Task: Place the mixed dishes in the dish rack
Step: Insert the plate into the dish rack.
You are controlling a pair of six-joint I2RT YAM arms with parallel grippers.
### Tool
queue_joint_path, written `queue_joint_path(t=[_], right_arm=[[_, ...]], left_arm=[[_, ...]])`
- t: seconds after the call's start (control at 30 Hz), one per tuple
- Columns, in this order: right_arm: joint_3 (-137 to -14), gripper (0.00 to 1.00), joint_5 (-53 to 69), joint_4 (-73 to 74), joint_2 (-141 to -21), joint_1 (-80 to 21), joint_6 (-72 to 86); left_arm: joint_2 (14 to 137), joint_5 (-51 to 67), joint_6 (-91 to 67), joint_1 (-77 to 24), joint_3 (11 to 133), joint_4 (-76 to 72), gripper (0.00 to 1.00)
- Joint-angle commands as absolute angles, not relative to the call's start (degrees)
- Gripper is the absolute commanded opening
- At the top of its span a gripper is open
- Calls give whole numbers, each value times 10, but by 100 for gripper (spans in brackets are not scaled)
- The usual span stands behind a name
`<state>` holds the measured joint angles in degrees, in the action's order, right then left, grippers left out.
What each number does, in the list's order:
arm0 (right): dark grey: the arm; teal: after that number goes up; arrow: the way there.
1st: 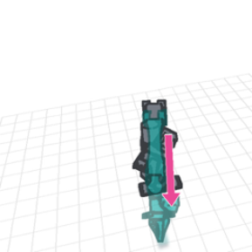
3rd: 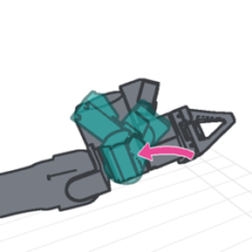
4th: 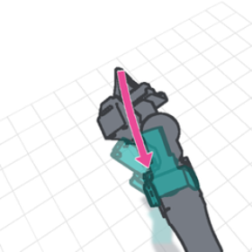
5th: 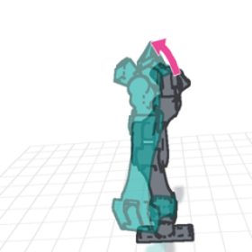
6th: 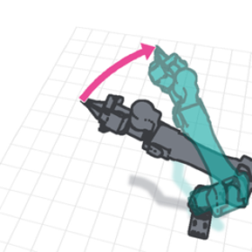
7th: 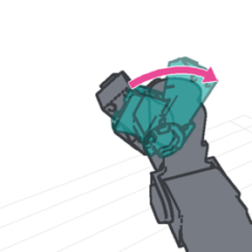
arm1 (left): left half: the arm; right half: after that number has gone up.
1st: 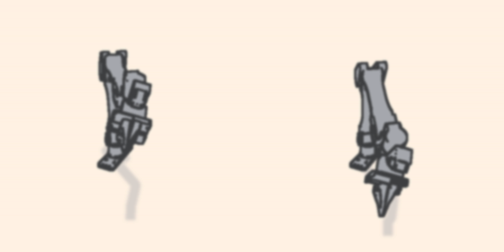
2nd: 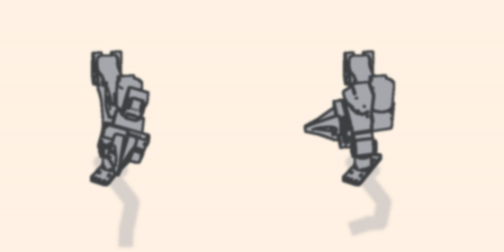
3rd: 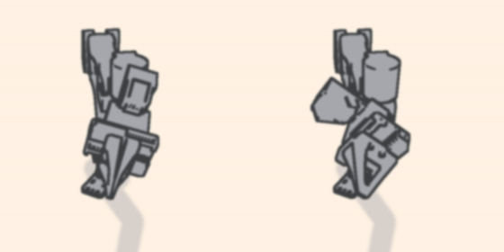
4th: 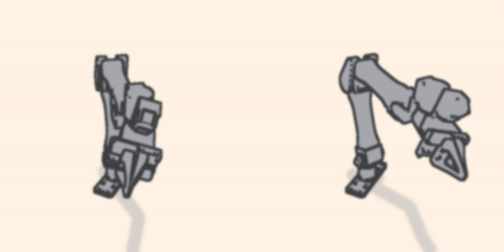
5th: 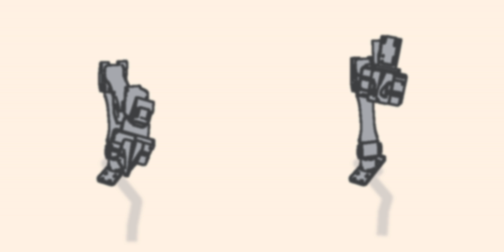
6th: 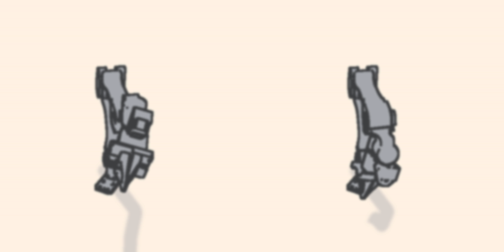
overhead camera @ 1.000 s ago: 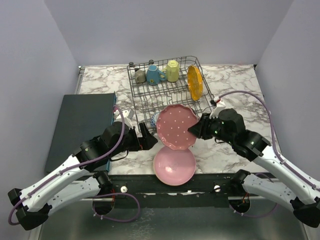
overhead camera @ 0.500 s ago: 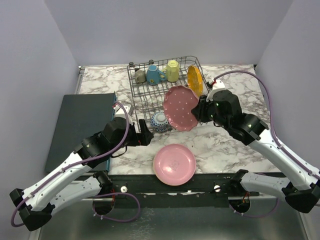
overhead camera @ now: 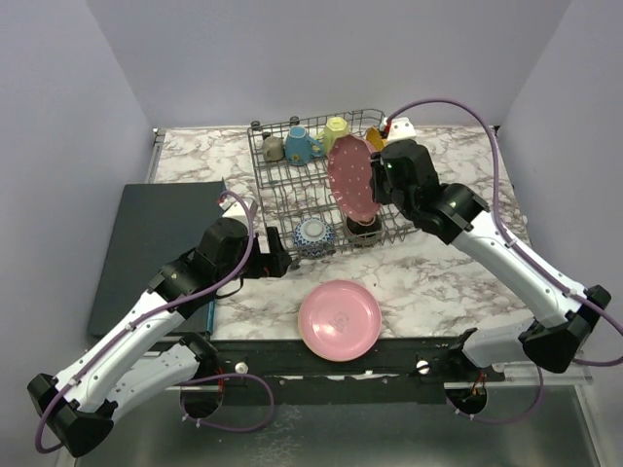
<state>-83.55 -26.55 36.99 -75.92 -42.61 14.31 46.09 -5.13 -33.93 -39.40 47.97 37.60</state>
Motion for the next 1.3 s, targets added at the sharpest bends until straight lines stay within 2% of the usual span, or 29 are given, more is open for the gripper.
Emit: queue_joint_path(t=[0.0, 0.47, 0.77, 1.27], right_arm=[[-889, 1, -343, 304, -788, -430, 120], [-954, 0, -429, 279, -897, -429, 68], [-959, 1, -428, 230, -950, -404, 17], [-971, 1, -447, 207, -1002, -375, 25]], left_arm=[[455, -50, -319, -389, 471, 374, 99], [424, -55, -321, -389, 462, 367, 99], [416, -61, -324, -390, 460, 367, 99], [429, -66, -324, -386, 460, 367, 99]])
